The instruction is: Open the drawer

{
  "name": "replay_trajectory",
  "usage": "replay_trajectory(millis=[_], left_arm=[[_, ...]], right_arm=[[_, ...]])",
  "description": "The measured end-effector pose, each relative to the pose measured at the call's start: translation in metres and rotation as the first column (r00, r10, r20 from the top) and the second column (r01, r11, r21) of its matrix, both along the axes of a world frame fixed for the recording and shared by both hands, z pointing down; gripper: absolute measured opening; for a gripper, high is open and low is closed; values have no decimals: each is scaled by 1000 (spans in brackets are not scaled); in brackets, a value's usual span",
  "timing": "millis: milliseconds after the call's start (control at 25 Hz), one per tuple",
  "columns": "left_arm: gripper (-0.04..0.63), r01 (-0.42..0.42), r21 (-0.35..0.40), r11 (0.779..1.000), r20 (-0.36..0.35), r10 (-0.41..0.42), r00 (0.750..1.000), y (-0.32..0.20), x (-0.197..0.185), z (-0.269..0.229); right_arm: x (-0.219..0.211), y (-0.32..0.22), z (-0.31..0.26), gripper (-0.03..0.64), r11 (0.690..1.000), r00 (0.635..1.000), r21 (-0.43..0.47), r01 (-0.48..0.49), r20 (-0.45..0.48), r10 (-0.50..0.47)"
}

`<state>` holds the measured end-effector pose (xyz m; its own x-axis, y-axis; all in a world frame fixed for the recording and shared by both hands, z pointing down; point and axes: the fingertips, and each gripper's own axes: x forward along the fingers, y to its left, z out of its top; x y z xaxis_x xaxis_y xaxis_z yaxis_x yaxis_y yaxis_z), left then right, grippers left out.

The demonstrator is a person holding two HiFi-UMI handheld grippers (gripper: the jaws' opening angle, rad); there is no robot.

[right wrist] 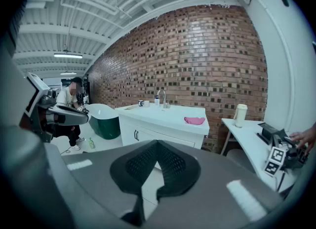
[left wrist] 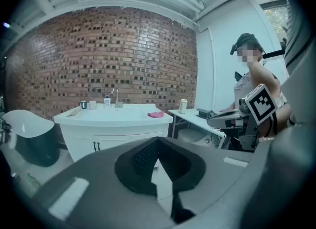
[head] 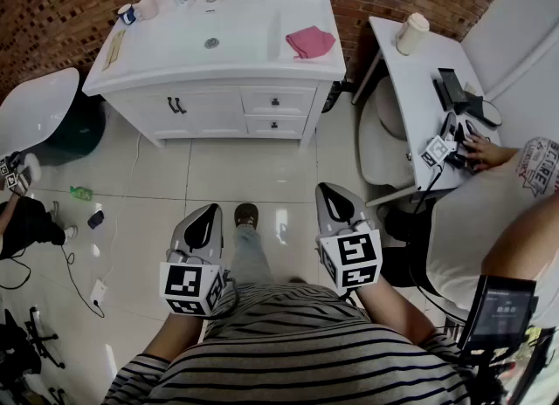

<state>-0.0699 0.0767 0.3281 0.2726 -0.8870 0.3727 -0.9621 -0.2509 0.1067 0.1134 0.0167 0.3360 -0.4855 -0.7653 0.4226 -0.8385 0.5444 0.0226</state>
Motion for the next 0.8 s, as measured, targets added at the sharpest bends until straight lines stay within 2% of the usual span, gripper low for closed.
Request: replay_trajectory(millis=[160, 400, 480, 640, 800], left_arm=[[15, -70, -59, 996, -4, 70, 998, -82, -38, 19], [14, -191, -80, 978, 26, 194, 981, -206, -82, 47], [14, -193, -83, 978, 31, 196, 980, -236, -91, 61], [14, -204, -107, 973, -8, 204, 979, -269, -89, 97], [14, -193, -75, 978, 1, 193, 981, -295, -85, 143]], right_arm=[[-48, -78, 26, 2, 997, 999, -61, -37, -23, 35], [-95, -190, 71, 2, 990, 993, -100, -95, -78, 88], [-100, -218, 93, 2, 987, 990, -116, -109, -99, 98], [-107, -267, 145, 2, 984, 984, -117, -133, -132, 117], [-114, -307, 216, 3, 985, 982, -100, -142, -141, 127]])
